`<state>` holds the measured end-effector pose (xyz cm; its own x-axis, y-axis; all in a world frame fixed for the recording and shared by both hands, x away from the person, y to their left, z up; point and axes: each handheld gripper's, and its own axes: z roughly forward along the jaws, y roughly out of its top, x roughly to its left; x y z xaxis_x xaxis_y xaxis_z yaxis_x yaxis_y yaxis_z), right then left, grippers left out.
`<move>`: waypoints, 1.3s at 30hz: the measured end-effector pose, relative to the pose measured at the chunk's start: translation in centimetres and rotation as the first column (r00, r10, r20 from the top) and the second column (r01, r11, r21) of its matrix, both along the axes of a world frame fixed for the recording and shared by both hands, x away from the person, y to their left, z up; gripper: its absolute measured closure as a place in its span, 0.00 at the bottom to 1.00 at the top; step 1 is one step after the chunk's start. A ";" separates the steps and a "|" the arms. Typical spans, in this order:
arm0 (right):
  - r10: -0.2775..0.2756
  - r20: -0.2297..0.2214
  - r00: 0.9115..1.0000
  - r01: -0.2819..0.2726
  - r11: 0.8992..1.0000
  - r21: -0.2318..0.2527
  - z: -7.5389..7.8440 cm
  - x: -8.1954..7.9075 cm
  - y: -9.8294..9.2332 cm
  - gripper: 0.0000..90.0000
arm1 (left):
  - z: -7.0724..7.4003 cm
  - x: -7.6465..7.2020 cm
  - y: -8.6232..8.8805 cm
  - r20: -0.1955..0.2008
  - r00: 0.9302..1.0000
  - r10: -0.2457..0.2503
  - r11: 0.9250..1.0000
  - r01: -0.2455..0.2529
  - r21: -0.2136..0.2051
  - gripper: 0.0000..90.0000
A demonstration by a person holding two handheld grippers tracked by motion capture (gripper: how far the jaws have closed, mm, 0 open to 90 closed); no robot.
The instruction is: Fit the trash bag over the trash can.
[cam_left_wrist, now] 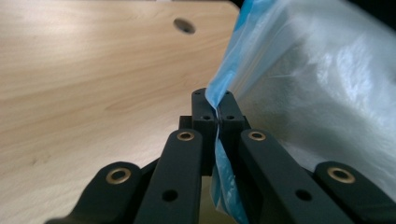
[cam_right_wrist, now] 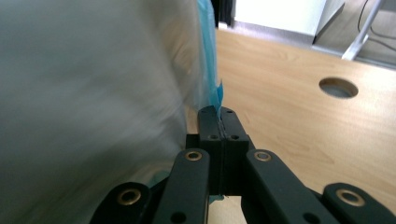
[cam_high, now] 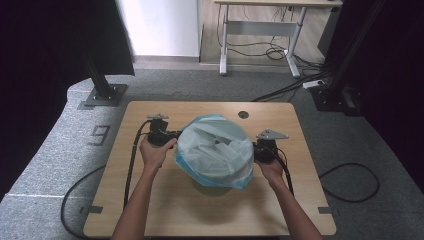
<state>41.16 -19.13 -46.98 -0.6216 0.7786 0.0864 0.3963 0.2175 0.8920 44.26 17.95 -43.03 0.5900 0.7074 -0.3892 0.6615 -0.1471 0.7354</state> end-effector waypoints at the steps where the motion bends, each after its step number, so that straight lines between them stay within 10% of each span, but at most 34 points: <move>1: -0.003 -0.012 1.000 0.003 1.000 -0.015 -0.2 0.0 0.1 0.98 | -0.2 0.0 0.0 -0.005 1.000 0.004 1.000 -0.004 0.002 0.99; 10: -0.029 -0.054 0.998 0.028 1.000 -0.014 -1.2 -0.2 -0.9 0.97 | -1.9 -0.8 0.8 -0.028 1.000 -0.002 1.000 0.003 0.017 0.98; 22: -0.135 0.067 0.988 0.129 0.988 0.086 2.4 -3.8 -5.8 0.61 | -1.2 -1.5 1.4 0.016 1.000 0.007 1.000 -0.008 0.026 0.98; 39: 0.105 0.047 0.993 -0.110 0.985 0.136 2.7 -10.6 -3.5 0.38 | -0.5 -1.9 1.5 0.039 0.999 0.017 1.000 -0.018 0.021 0.98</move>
